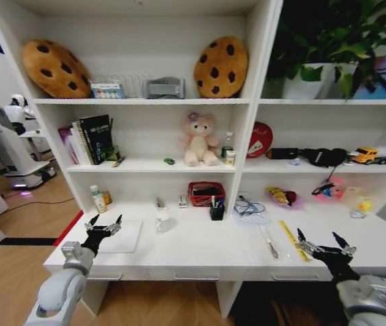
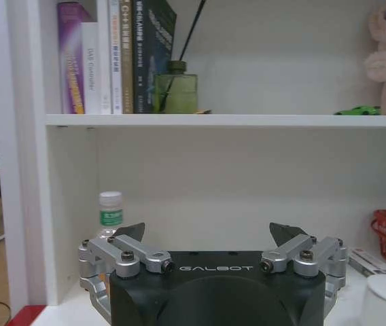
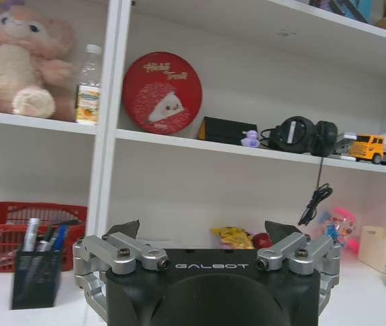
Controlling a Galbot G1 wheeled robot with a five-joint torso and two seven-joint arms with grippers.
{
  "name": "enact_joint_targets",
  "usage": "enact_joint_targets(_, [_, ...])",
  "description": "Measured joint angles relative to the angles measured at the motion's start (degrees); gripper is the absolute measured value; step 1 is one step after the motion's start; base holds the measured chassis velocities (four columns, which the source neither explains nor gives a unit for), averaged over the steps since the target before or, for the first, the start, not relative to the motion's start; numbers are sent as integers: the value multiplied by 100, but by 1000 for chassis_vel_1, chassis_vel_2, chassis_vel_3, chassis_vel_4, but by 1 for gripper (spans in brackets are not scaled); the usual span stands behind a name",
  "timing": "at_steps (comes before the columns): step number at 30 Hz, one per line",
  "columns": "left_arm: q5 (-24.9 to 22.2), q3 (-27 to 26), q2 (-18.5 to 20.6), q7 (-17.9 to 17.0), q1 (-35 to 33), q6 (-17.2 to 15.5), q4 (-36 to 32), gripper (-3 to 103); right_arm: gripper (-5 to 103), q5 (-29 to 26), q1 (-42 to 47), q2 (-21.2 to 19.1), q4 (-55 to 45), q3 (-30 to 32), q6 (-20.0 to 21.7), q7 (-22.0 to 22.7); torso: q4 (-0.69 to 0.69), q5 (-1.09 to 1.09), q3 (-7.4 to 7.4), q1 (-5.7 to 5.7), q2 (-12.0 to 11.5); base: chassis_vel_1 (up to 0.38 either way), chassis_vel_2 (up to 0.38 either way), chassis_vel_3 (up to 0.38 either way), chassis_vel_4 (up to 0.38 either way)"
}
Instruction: Organize the objects on the table.
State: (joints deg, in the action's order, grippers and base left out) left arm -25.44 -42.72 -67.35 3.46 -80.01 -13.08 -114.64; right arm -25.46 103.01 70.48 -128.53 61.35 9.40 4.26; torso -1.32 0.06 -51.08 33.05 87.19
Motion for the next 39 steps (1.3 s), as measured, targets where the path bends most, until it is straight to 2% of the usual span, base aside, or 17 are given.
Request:
enact_joint_targets(1, [-1,2,-1,2,0,-1,0,100,100,0,0,0,0,0,0,0,2,-7,-1,3,-1,356,376,-373,-350])
enact_joint_targets(8, [0,0,0,-1,0,0,1,100,100,0,0,0,0,0,0,0,1,-3,-1,2,-1,352,369,-348,-347])
enact_joint_targets(9, [0,1,0,1,0,0,0,100,100,0,2,0,-1,1,-1,0,-1,-12,1,-2,1,341,358,-332,-337])
enact_joint_targets(12, [0,0,0,-3,0,0,0,100,100,0,0,1,-1,0,0,0,0,-4,0,1,0,318,335,-338,-298])
enact_joint_targets(14, [0,-1,0,-5,0,0,1,100,100,0,1,1,-1,-1,-1,0,0,-12,0,0,0,272,255,-283,-258])
enact_joint_targets(16, [0,0,0,-3,0,0,1,100,100,0,5,1,-2,0,0,0,-5,-11,1,-3,2,163,-23,-166,-232])
enact_joint_targets(17, [0,-1,1,-3,0,0,0,100,100,0,5,1,-2,0,0,0,-2,-3,2,-3,2,163,-23,-82,-138])
enact_joint_targets(19, [0,-2,0,-5,-1,0,1,100,100,0,-2,1,-2,-1,0,0,5,-7,0,1,-1,63,41,-23,-39])
enact_joint_targets(26, [-1,3,-1,0,0,0,0,100,100,0,1,0,-1,0,0,0,-5,-6,0,2,-1,-67,-13,50,13])
enact_joint_targets(34, [0,2,-1,1,0,0,0,100,100,0,0,0,-1,0,0,0,2,-6,0,2,-1,7,-19,2,25])
enact_joint_targets(39, [0,1,0,0,0,0,1,100,100,0,0,0,-1,0,0,0,0,-6,0,1,-1,102,-58,-108,71])
